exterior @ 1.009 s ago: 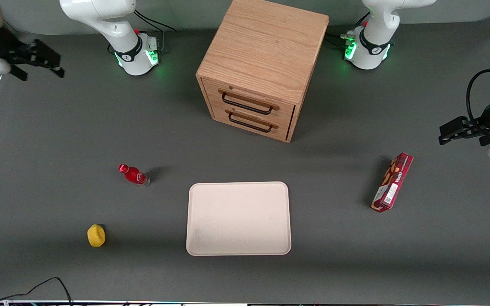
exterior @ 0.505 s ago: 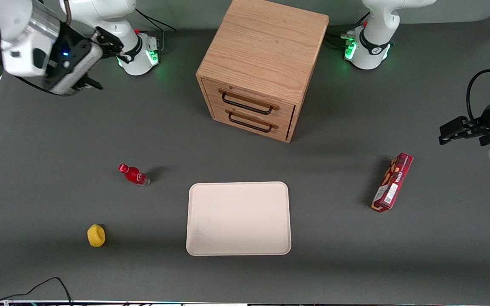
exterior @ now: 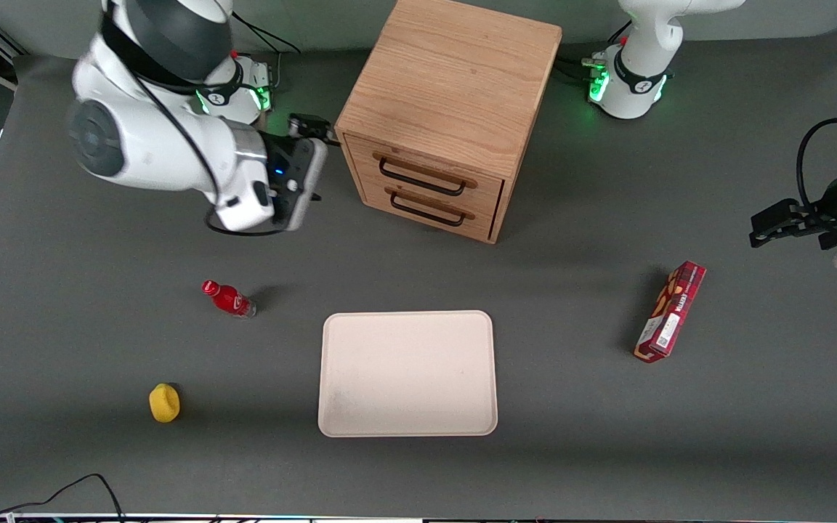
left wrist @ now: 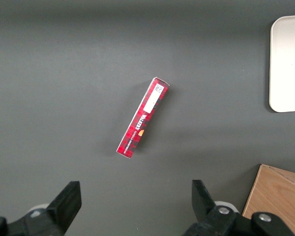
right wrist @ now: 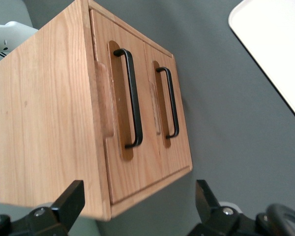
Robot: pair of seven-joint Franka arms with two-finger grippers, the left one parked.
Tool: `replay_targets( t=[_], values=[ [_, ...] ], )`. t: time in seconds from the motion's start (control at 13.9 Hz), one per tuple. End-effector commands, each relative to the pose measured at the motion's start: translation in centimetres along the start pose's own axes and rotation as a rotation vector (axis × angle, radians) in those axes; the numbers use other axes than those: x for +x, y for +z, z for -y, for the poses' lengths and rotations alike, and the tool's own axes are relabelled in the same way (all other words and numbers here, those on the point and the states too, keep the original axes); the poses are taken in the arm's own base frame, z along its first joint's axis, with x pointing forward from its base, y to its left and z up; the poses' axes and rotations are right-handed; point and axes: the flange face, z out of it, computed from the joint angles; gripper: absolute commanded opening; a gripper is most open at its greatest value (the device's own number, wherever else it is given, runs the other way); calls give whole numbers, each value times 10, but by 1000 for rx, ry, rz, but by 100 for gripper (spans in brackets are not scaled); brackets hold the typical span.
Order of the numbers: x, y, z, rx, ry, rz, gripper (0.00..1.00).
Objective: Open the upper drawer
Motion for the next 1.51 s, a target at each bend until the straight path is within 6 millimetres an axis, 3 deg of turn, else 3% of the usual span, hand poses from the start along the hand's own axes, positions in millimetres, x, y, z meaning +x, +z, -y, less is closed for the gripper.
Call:
replay_targets(
  t=[0.0, 0.29, 0.65, 0.94, 1.44],
  values=[
    [29, 37, -7, -5, -29, 13, 100],
    [57, 96, -7, -58, 17, 42, 100],
    [65, 138, -1, -62, 36, 40, 100],
    [70, 158, 9, -57, 54, 33, 100],
    [73, 174, -6, -74, 55, 30, 100]
  ],
)
